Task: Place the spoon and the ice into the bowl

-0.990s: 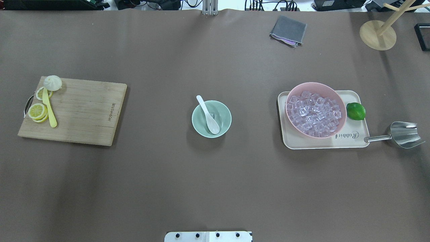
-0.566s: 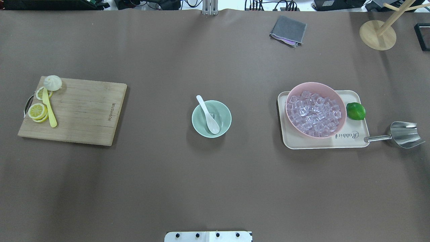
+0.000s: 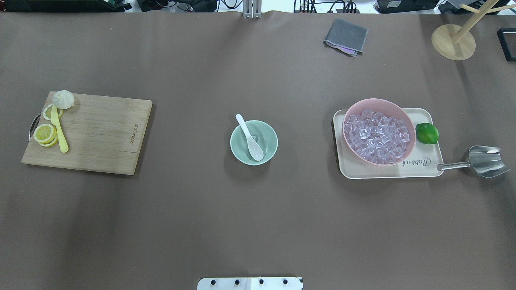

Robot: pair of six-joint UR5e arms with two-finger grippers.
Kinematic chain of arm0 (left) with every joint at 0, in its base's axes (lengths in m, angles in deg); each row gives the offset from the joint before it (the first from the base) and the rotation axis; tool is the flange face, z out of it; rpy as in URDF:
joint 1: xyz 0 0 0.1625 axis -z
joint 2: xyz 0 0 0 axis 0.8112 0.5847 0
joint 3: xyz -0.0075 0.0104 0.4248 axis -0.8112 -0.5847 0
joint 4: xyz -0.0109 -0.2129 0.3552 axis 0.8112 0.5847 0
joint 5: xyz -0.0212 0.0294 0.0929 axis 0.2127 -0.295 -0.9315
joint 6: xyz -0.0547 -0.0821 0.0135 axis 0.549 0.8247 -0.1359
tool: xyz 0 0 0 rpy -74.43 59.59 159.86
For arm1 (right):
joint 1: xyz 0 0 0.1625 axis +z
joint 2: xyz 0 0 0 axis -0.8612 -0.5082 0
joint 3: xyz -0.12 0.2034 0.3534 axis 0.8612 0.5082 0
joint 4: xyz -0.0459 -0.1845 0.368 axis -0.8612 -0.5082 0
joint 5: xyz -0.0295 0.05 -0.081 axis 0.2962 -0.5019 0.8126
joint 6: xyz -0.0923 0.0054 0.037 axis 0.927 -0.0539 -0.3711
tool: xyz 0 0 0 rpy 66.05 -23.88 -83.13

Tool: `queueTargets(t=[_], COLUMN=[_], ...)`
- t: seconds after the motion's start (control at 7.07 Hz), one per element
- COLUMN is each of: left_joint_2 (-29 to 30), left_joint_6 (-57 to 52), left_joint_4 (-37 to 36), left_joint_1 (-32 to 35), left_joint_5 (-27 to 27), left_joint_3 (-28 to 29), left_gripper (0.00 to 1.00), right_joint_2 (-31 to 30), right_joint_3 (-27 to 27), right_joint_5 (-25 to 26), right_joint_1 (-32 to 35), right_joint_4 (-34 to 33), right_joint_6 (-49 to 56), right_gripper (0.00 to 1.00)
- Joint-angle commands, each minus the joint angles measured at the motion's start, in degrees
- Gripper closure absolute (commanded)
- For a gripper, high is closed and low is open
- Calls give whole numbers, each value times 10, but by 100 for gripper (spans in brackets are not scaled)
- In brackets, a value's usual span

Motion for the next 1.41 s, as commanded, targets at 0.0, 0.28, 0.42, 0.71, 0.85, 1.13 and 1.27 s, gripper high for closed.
queueTargets(t=[0.0,0.28,0.42,0.71,0.85,1.13,1.27], left_joint_2=[0,-3,-3,1,-1,-1,-3], left_joint_6=[2,1,1,1,1,1,0], left_joint_4=[0,0,0,0,0,1,1], left_joint_1=[1,17,17,17,17,17,17], left_joint_5=[6,3,2,2,2,4,6], left_joint_3=[-4,-5,-2,-1,-2,-3,-7], left_gripper=[2,2,2,2,2,2,2], right_joint_2=[2,4,6,18,18,18,18], right_joint_3=[0,-4,-5,2,3,2,2], right_joint_5=[-1,-3,-2,-1,-1,-1,-1], right_joint_1=[0,0,0,0,0,0,0], right_joint_4=[0,-3,-3,-7,-8,-8,-8], right_joint_6=[-3,-7,-7,-7,-7,-7,-7], right_gripper=[0,0,0,0,0,0,0])
